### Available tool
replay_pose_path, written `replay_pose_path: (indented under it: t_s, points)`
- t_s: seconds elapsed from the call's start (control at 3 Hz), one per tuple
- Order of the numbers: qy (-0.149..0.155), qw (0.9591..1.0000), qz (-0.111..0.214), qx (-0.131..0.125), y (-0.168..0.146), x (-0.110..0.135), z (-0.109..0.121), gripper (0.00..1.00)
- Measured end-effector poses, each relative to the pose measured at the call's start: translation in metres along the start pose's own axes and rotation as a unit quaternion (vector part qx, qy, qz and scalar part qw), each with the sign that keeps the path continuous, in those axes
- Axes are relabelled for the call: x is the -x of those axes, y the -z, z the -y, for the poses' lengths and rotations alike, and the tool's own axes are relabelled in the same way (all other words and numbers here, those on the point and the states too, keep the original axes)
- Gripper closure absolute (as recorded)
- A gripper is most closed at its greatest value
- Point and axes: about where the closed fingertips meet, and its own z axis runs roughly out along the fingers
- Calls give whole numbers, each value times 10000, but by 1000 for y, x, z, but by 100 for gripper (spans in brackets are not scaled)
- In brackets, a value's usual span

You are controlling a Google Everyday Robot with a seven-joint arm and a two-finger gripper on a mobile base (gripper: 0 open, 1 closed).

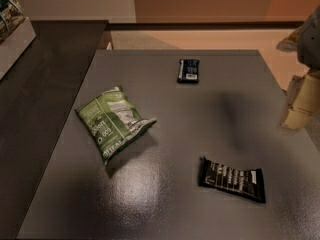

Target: Pick green jalapeno chip bag

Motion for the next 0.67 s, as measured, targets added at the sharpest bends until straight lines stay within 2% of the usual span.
replay_pose_path:
  t_s: [0.33,0.67]
  points:
    - [0,10000,0,-1,0,0,0,0]
    - [89,9999,127,54,-11,19,-2,0]
